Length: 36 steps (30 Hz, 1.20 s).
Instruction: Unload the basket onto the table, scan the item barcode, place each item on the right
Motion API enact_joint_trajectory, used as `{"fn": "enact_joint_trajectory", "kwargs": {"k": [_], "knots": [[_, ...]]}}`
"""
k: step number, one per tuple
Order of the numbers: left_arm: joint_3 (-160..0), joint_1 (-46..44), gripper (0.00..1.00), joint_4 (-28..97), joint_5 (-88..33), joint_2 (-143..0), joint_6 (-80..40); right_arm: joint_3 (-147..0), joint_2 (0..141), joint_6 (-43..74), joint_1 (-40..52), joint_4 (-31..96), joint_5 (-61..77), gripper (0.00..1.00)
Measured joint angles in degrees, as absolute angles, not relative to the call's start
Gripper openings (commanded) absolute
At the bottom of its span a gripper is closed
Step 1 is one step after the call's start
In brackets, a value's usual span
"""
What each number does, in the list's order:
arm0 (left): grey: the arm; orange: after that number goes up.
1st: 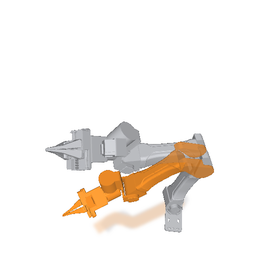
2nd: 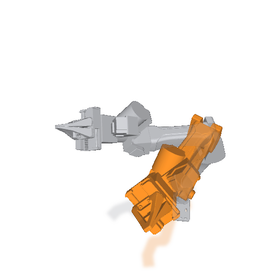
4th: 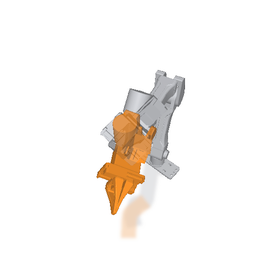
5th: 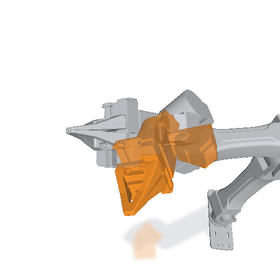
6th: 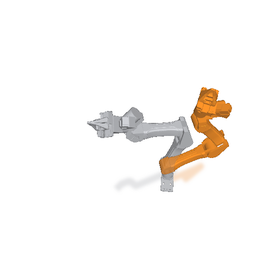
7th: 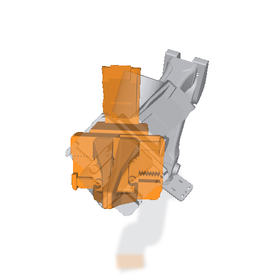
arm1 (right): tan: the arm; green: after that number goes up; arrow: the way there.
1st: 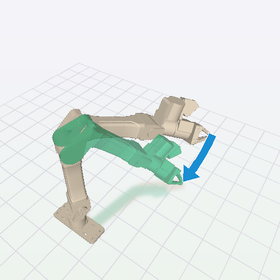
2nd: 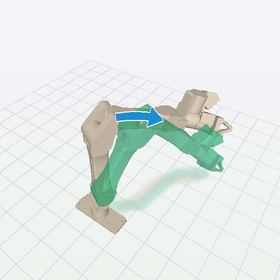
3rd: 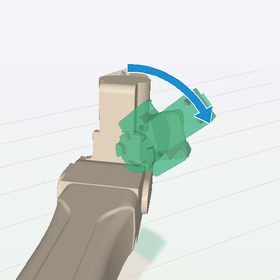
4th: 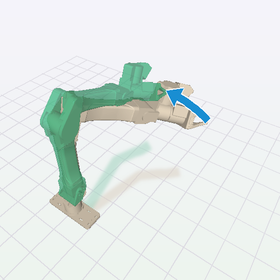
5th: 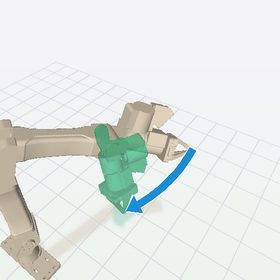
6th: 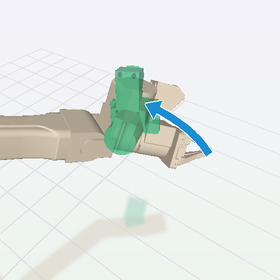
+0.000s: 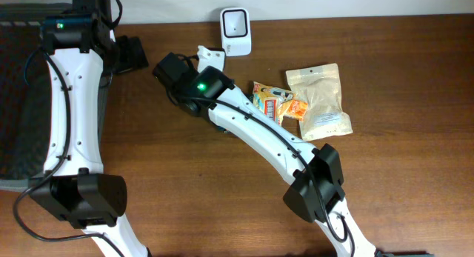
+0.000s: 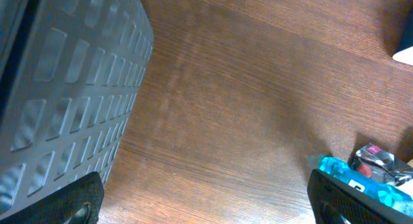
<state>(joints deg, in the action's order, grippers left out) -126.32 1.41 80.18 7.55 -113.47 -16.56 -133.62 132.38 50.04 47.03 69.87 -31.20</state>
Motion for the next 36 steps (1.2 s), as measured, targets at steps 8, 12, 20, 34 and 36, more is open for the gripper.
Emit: {"fn": "enact_joint_trajectory", "kwargs": {"k": [8, 12, 20, 34, 36], "knots": [[-126.32, 1.41, 0.99, 80.18, 7.55, -113.47, -16.56, -133.03, 132.38, 63.09, 47.03, 70.26, -30.59, 0.58], [-126.32, 1.41, 0.99, 80.18, 7.55, -113.47, -16.56, -131.55, 132.38, 66.0, 47.03, 69.17, -30.87, 0.52], [-126.32, 1.41, 0.99, 80.18, 7.55, -113.47, -16.56, -131.55, 132.38, 66.81, 47.03, 68.58, -32.16, 0.44], [-126.32, 1.41, 0.99, 80.18, 7.55, -113.47, -16.56, -131.55, 132.38, 65.76, 46.92, 68.53, -31.86, 0.28], [-126.32, 1.41, 0.99, 80.16, 7.55, -113.47, -16.56, -131.55, 132.38, 62.0, 46.92, 67.44, -31.53, 0.24]]}}
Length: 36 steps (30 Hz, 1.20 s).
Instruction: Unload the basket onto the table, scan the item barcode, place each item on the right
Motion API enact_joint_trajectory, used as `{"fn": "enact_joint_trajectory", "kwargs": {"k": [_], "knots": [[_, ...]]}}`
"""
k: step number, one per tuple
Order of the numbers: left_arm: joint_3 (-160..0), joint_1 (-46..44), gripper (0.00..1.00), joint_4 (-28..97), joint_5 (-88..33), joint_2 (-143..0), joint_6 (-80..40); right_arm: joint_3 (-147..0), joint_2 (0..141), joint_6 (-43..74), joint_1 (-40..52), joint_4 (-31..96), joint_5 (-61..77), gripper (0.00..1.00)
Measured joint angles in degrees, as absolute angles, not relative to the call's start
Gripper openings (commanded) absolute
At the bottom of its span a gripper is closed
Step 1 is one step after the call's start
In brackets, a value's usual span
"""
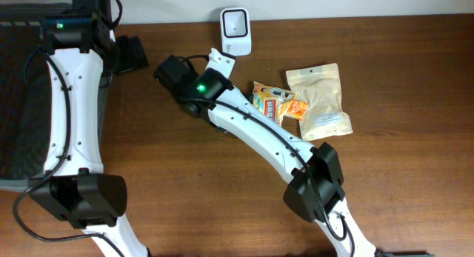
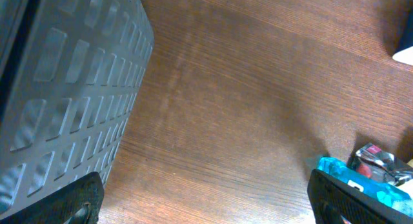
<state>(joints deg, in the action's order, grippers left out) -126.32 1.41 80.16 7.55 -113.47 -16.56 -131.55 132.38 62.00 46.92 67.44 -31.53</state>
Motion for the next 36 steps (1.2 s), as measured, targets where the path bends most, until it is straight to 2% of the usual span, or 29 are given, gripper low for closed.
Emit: {"fn": "enact_joint_trajectory", "kwargs": {"k": [5, 7, 10, 13, 17, 24, 26, 28, 29, 36], "knots": [[-126.32, 1.41, 0.99, 80.18, 7.55, -113.47, -16.56, -131.55, 132.4, 44.38, 46.92, 61.63, -30.11, 0.25], [-126.32, 1.41, 0.99, 80.2, 7.53, -113.47, -16.56, -131.55, 132.42, 31.73, 46.92, 57.39, -29.52, 0.25], [-126.32, 1.41, 0.99, 80.18, 7.55, -113.47, -16.56, -131.55, 132.42, 19.66, 46.57, 55.55, -25.36, 0.25], [-126.32, 1.41, 0.99, 80.18, 7.55, -113.47, -16.56, -131.55, 132.42, 13.21, 44.58, 56.29, -17.02, 0.25], [-126.32, 1.41, 0.99, 80.18, 7.55, -113.47, -16.56, -132.03, 132.38, 7.44, 36.14, 56.93, -1.3, 0.25], [-126.32, 1.41, 0.99, 80.18, 7.55, -113.47, -16.56, -132.22, 131.96, 0.36, 33.8, 59.9, 3.42, 0.33], [-126.32, 1.41, 0.99, 80.18, 7.55, -113.47, -16.56, -132.22, 131.96, -1.19, 33.78, 59.99, 4.25, 0.44], [-126.32, 1.41, 0.99, 80.18, 7.55, -113.47, -16.56, -132.14, 131.96, -1.83, 33.8, 60.62, 5.1, 0.68], [-126.32, 1.41, 0.99, 80.18, 7.55, -113.47, -16.56, -132.14, 131.96, -2.15, 33.8, 60.71, 5.34, 0.99], [-126.32, 1.41, 0.99, 80.18, 7.55, -113.47, -16.56, -132.33, 131.33, 2.11, 33.8, 60.93, 1.98, 0.99]]}}
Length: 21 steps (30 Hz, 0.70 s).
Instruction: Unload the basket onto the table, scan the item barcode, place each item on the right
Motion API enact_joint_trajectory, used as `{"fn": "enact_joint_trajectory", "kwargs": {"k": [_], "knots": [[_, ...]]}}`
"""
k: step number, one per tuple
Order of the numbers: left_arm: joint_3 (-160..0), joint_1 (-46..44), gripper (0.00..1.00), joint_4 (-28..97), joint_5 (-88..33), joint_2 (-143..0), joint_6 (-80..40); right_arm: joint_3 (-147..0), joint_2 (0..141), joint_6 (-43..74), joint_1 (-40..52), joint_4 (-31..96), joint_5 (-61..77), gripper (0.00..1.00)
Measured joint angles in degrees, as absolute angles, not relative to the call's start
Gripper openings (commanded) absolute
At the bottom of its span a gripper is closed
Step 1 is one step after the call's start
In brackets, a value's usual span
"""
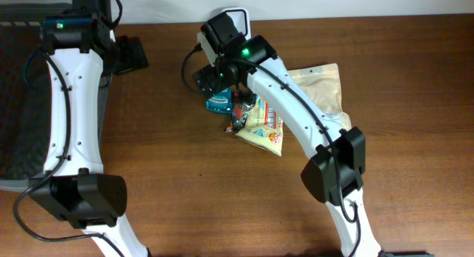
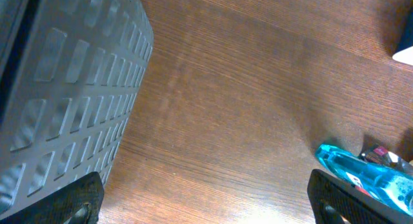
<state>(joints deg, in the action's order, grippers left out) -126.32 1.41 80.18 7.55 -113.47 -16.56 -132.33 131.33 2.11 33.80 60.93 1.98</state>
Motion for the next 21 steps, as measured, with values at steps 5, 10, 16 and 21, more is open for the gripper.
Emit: {"fn": "enact_joint_trajectory", "kwargs": {"k": [5, 10, 16, 21], "knots": [[-126.32, 1.41, 0.99, 80.2, 7.55, -113.47, -16.56, -133.53, 120.03, 7.94, 33.8, 66.41, -0.45, 0.99], [-126.32, 1.41, 0.99, 80.2, 7.55, -113.47, -16.56, -134.74, 113.93, 27.83, 33.93, 75.0, -5.39, 0.99], [-126.32, 1.41, 0.99, 80.2, 7.55, -113.47, -16.56, -131.94, 125.34, 33.85, 36.01, 66.06, -5.69, 0.81], [-126.32, 1.41, 0.99, 80.2, 7.55, -113.47, -16.56, -131.85, 128.66, 38.33, 36.38, 63.09, -8.99, 0.78]]}}
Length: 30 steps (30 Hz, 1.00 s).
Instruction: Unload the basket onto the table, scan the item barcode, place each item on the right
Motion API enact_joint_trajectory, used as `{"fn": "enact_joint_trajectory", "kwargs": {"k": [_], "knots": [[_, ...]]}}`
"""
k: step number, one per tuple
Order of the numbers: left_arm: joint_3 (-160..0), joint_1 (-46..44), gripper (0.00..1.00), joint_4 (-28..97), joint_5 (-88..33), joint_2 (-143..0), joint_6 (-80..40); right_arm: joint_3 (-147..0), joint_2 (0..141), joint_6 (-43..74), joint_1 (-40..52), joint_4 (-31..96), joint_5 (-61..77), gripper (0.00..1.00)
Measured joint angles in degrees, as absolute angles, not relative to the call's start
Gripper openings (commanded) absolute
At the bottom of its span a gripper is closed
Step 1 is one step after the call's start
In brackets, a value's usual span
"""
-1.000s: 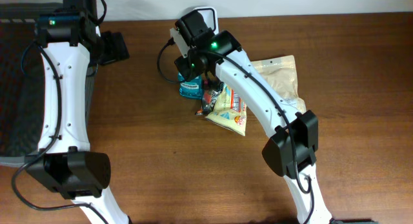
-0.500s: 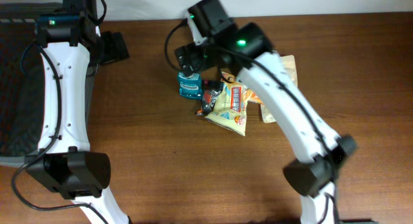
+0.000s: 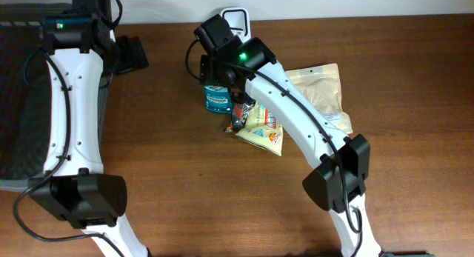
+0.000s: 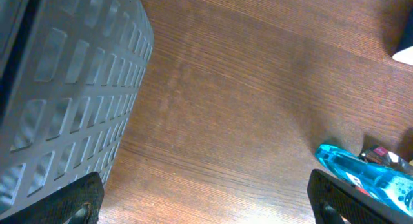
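Observation:
A white barcode scanner (image 3: pixel 235 17) stands at the table's far edge, partly behind my right arm. Just in front of it lies a blue packet (image 3: pixel 217 101), also seen in the left wrist view as the blue packet (image 4: pixel 361 180). My right gripper (image 3: pixel 212 73) hangs right over the packet's far end. Its fingers are hidden under the wrist, so I cannot tell whether it holds the packet. My left gripper (image 4: pixel 206 204) is wide open over bare wood at the far left, with nothing between its fingers (image 4: pixel 79 197).
A yellow snack packet (image 3: pixel 262 127) and a small dark wrapper (image 3: pixel 238 116) lie beside the blue packet. A tan pouch (image 3: pixel 326 94) lies further right. A grey slotted crate (image 4: pixel 58 95) stands at the table's left side, close to my left gripper.
My right wrist has shifted slightly toward the far edge and the scanner. The blue packet below it has turned a little. The left arm has not moved.
My right arm first reached far left of the scanner, lying across the pile of packets. It then turned a little toward the scanner. Later it stood over the blue packet in front of the scanner, where it remains. The left gripper stayed open throughout.

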<state>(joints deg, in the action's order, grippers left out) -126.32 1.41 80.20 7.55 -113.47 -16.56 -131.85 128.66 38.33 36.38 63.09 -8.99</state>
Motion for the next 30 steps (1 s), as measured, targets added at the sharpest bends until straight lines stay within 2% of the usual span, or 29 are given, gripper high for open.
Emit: {"fn": "enact_joint_trajectory", "kwargs": {"k": [5, 6, 7, 12, 14, 17, 20, 28, 29, 30], "knots": [[-126.32, 1.41, 0.99, 80.2, 7.55, -113.47, -16.56, -131.85, 130.72, 39.22, 39.18, 61.78, -12.08, 0.75], [-126.32, 1.41, 0.99, 80.2, 7.55, -113.47, -16.56, -131.85, 131.55, 39.22, 39.86, 61.65, -13.5, 0.66], [-126.32, 1.41, 0.99, 80.2, 7.55, -113.47, -16.56, -131.85, 132.11, 39.0, 40.32, 61.67, -14.59, 0.51], [-126.32, 1.41, 0.99, 80.2, 7.55, -113.47, -16.56, -131.85, 132.4, 39.42, 40.34, 61.67, -16.93, 0.4], [-126.32, 1.41, 0.99, 80.2, 7.55, -113.47, -16.56, -131.85, 132.4, 39.46, 40.32, 61.67, -17.17, 0.4], [-126.32, 1.41, 0.99, 80.2, 7.55, -113.47, -16.56, -131.85, 132.4, 39.4, 40.32, 61.63, -17.12, 0.28], [-126.32, 1.41, 0.99, 80.2, 7.55, -113.47, -16.56, -131.85, 132.4, 38.83, 40.32, 61.52, -18.09, 0.28], [-126.32, 1.41, 0.99, 80.2, 7.55, -113.47, -16.56, -131.85, 133.36, 24.86, 40.27, 56.01, -18.44, 0.28], [-126.32, 1.41, 0.99, 80.2, 7.55, -113.47, -16.56, -131.85, 133.36, 24.16, 40.27, 56.01, -18.48, 0.3], [-126.32, 1.41, 0.99, 80.2, 7.55, -113.47, -16.56, -131.85, 133.36, 23.68, 40.27, 56.01, -18.48, 0.38]]}}
